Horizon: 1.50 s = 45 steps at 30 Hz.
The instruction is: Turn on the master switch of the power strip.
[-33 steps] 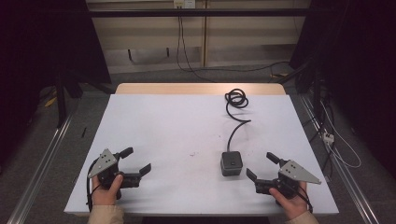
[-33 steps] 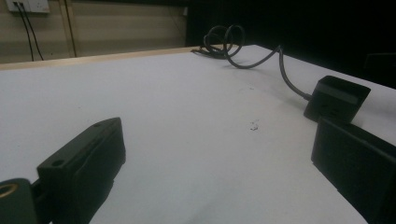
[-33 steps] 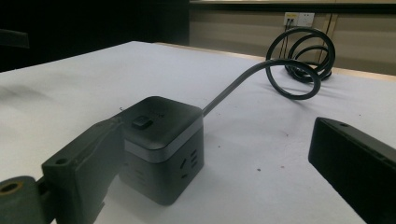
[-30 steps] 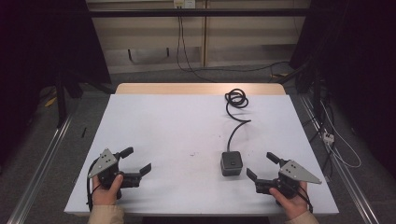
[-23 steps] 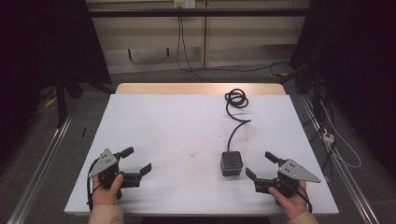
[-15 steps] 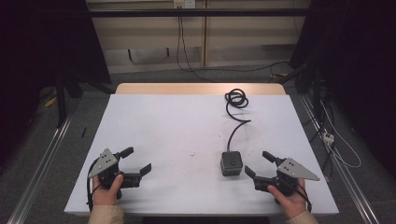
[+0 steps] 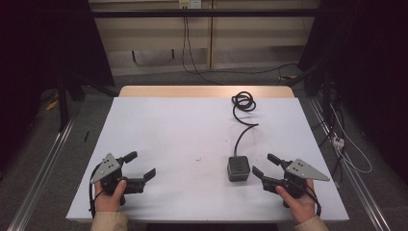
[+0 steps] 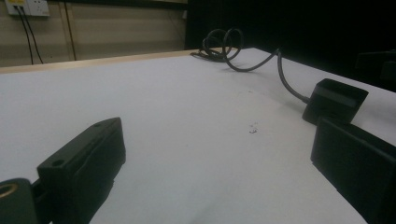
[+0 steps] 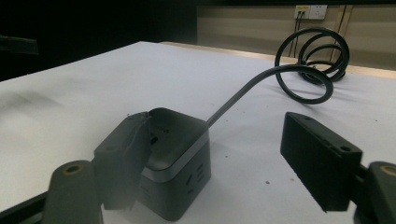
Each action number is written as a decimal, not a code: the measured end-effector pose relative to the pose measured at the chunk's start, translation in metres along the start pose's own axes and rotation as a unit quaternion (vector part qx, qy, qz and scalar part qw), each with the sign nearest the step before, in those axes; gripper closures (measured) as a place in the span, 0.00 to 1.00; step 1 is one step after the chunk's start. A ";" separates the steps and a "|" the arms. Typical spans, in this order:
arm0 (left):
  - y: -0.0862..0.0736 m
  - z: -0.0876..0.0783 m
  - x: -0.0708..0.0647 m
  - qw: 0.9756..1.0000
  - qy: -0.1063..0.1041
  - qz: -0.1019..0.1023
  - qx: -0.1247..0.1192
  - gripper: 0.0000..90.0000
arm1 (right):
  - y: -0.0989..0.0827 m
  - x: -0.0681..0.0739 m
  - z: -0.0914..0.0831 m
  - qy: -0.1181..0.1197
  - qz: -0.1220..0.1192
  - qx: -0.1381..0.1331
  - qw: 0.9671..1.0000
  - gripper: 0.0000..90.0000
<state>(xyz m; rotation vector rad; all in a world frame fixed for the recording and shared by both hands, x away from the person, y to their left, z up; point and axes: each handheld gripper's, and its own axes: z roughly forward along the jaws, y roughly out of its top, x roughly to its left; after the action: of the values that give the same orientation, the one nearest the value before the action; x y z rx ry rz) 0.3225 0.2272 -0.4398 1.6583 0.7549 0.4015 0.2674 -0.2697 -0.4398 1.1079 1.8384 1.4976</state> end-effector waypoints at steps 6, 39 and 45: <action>0.000 0.001 0.000 1.000 -0.001 0.000 0.001 0.03 | 0.004 0.001 0.003 0.013 -0.001 0.010 1.000 0.43; 0.000 0.004 0.000 1.000 -0.002 0.002 0.002 0.03 | 0.012 0.008 0.017 0.082 0.007 0.043 0.996 0.95; 0.000 0.005 0.000 1.000 -0.003 0.002 0.001 0.03 | 0.014 0.009 0.019 0.086 0.003 0.046 0.995 0.98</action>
<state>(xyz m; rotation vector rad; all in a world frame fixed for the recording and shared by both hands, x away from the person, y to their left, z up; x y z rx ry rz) 0.3253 0.2234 -0.4406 1.6629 0.7482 0.3985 0.2817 -0.2505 -0.4308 1.0543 2.0419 1.5678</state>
